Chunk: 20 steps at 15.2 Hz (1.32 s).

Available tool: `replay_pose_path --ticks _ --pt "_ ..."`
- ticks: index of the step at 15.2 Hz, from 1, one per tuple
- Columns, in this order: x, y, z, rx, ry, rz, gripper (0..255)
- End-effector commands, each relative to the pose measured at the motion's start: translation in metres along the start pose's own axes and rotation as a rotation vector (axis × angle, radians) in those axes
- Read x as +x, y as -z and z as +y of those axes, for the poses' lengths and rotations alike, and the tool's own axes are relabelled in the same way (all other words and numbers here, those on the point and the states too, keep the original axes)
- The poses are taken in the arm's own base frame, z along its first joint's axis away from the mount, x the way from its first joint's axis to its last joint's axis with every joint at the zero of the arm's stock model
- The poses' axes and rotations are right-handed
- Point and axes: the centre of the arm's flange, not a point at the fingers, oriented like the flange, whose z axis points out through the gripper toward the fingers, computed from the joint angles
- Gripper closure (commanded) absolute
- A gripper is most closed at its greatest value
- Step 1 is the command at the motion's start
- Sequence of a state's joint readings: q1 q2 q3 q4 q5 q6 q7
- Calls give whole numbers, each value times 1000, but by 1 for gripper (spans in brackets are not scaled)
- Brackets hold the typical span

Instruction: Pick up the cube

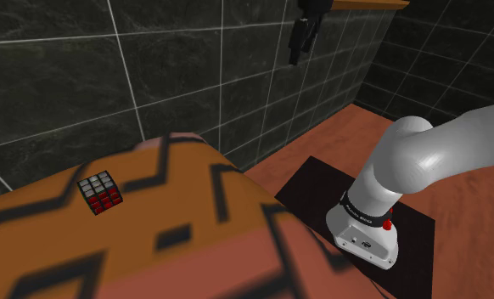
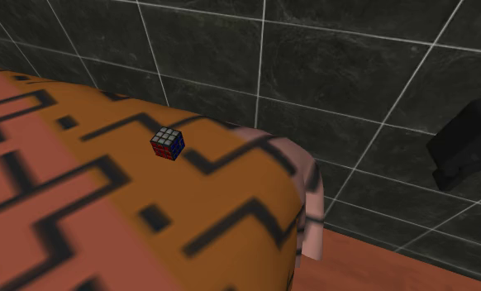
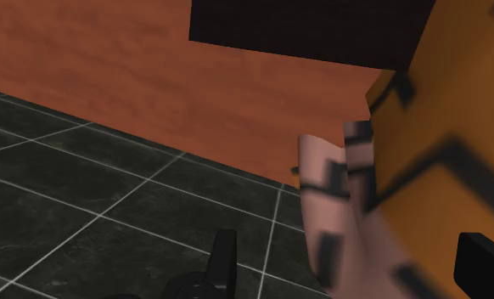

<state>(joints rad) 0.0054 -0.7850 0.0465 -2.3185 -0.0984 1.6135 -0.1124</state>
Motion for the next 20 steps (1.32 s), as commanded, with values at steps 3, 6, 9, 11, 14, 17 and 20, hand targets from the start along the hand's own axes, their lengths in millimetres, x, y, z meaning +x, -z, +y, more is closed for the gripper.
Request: replay_pose_path --ticks 3,6,9,11,14,17,20 --pt "11 -8 -22 6 -1 -4 0" --pt "27 -21 -55 15 -3 -10 0" --pt "43 -33 -88 25 -5 -16 0" --pt "54 -41 -110 31 -6 -20 0" --pt "70 -52 -143 40 -8 -27 0" --pt "87 -64 -176 49 -10 -33 0" --pt "103 -75 -210 59 -12 -39 0"
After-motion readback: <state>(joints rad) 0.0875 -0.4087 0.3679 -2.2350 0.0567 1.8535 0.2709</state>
